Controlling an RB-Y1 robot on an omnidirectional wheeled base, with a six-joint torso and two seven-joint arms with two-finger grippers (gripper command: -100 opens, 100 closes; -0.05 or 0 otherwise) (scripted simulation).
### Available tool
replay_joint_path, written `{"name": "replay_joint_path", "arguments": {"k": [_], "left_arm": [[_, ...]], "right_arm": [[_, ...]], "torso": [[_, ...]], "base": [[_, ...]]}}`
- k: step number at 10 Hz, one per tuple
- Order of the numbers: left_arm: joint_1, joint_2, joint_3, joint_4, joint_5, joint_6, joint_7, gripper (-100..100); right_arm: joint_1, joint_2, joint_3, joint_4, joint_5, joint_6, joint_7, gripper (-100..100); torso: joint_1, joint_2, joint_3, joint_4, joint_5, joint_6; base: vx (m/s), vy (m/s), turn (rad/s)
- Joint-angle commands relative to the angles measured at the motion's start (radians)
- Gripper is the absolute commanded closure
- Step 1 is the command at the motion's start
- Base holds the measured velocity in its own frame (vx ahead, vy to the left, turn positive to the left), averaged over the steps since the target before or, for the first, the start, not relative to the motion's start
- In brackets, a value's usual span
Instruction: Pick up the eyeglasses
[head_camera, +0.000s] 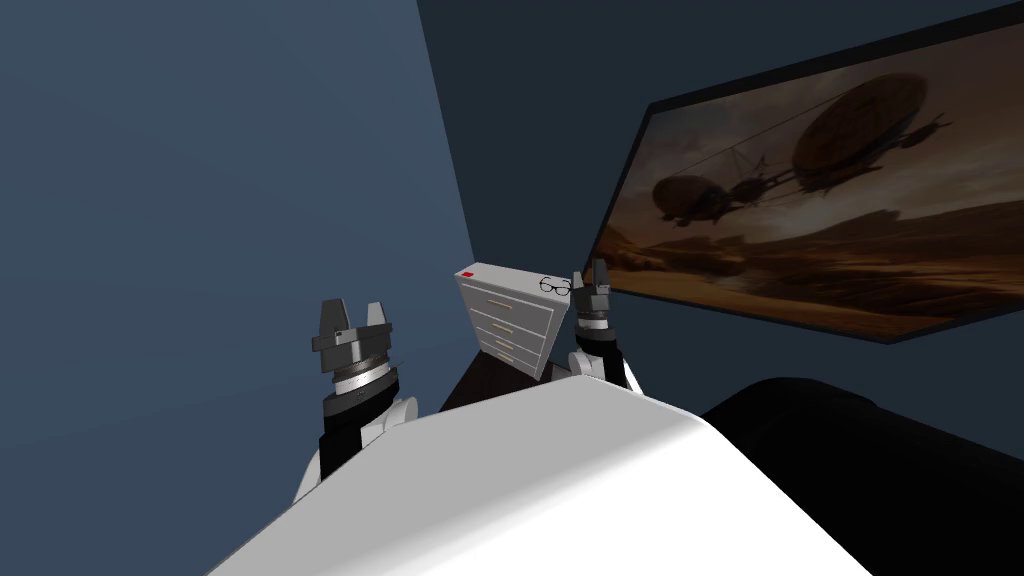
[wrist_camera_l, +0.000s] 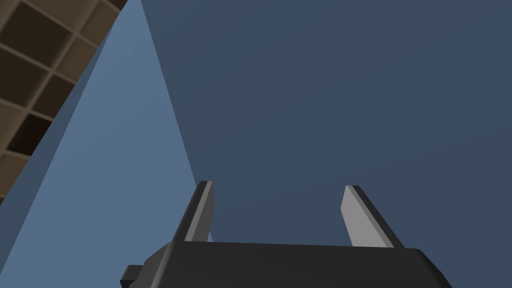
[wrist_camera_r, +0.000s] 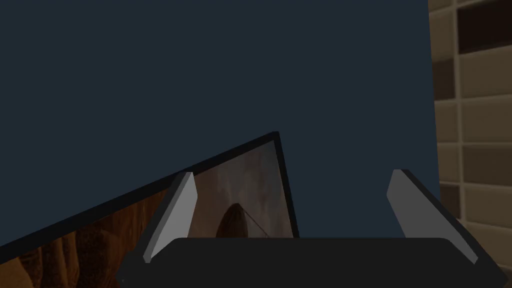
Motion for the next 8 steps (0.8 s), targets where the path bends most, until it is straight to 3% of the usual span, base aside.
{"name": "replay_joint_path", "arguments": {"k": [1,8], "left_arm": [[0.000,0.000,0.000,0.000,0.000,0.000,0.000,0],[0.000,0.000,0.000,0.000,0.000,0.000,0.000,0]], "right_arm": [[0.010,-0.050,-0.013,0.010,0.006,-0.005,0.003,-100],[0.068,-0.236,-0.086,0.064,0.041,-0.030,0.021,-100]], "torso": [[0.000,0.000,0.000,0.000,0.000,0.000],[0.000,0.001,0.001,0.000,0.000,0.000]], "base": [[0.000,0.000,0.000],[-0.012,0.008,-0.003]]}}
